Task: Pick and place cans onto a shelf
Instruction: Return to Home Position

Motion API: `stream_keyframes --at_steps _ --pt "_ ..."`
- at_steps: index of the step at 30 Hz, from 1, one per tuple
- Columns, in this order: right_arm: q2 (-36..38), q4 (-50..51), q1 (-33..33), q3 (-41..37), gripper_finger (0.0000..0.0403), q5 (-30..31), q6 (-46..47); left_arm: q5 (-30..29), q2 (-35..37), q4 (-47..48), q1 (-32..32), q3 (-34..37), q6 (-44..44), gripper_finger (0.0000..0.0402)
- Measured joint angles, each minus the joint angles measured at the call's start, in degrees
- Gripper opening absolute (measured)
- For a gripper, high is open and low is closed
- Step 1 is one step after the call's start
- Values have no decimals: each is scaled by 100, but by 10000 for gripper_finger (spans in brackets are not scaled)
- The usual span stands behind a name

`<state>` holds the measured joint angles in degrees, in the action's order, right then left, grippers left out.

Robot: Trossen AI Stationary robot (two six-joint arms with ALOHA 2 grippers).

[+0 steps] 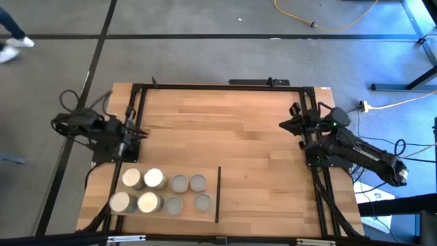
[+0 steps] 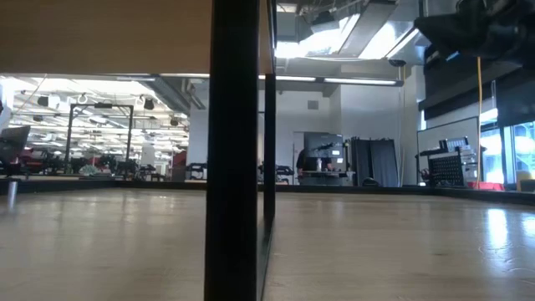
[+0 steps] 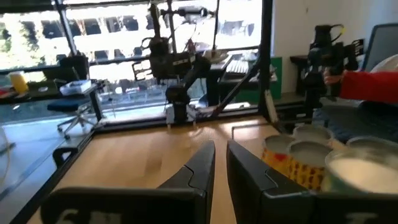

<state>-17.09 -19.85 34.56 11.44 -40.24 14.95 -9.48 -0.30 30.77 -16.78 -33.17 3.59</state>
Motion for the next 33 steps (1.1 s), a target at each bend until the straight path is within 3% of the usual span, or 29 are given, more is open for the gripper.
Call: stream_keyframes --at_steps 8,16,33 --pt "-1 -18 -348 -321 6 166 -88 -73 -2 -1080 0 1016 -10 33" --pt "-14 -184 -588 -594 6 475 -950 -98 2 -2167 0 1959 -45 33" --pt "-14 -74 -749 -1104 6 226 -1378 -107 0 -2951 -2 3131 236 33"
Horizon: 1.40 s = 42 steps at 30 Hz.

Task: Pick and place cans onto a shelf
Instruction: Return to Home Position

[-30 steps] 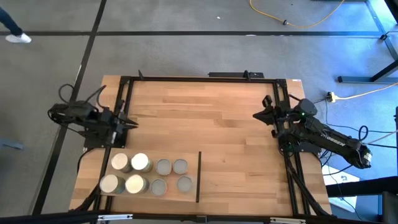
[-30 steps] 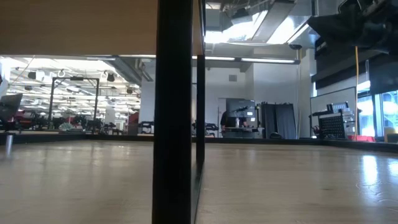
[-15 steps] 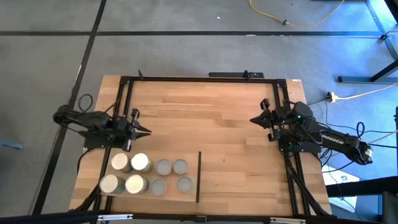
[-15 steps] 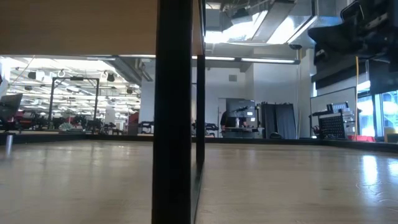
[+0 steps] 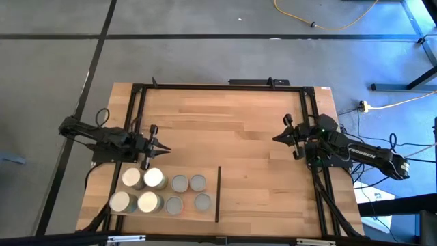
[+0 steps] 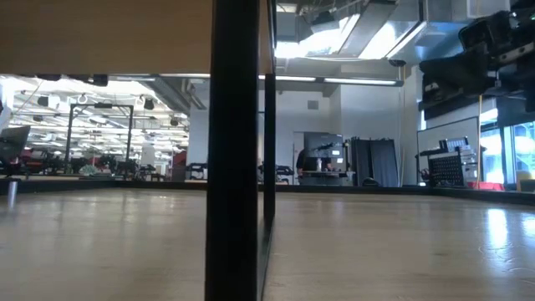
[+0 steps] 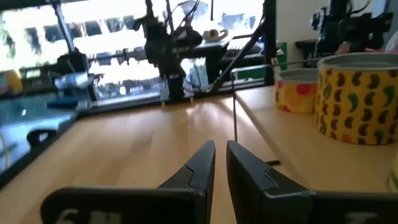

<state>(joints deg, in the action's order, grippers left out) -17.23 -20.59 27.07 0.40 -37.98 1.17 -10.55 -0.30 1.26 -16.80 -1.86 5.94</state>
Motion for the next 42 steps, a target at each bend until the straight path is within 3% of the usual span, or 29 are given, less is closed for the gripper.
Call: stream_keyframes --at_steps 6,12,16,21,42 --pt "2 734 -2 0 6 -57 -364 236 5 -304 0 89 577 33" --pt "-4 1637 -2 2 6 756 -727 209 5 -282 0 91 618 33" --pt "-33 1592 0 2 6 1149 -558 67 5 -262 0 97 321 33" --pt "-33 1595 0 2 6 1140 -601 85 -4 -225 2 106 -175 33" --pt "-33 1595 0 4 6 1143 -615 79 -2 -253 0 106 -228 34"
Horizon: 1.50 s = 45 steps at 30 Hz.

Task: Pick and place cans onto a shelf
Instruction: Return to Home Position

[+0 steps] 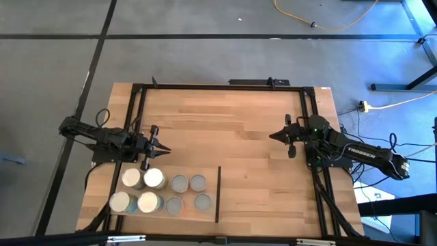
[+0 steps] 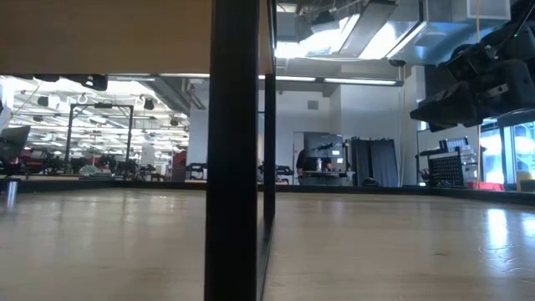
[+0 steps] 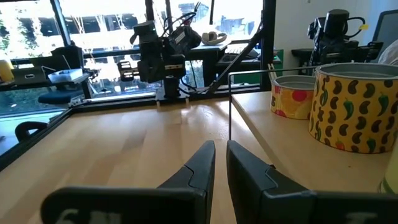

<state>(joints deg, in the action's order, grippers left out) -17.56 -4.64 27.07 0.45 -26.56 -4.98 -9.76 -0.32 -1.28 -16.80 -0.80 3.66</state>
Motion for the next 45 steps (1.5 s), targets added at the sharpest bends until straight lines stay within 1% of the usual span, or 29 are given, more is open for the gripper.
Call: stream_keyframes --at_steps 13,24,45 --pt "0 0 0 2 6 1 -1 -2 0 -4 0 0 -7 34" --pt "0 0 0 2 17 2 -2 -2 0 -4 0 0 -7 34" --pt "2 0 0 2 18 1 -3 -2 0 -7 1 0 -7 34"
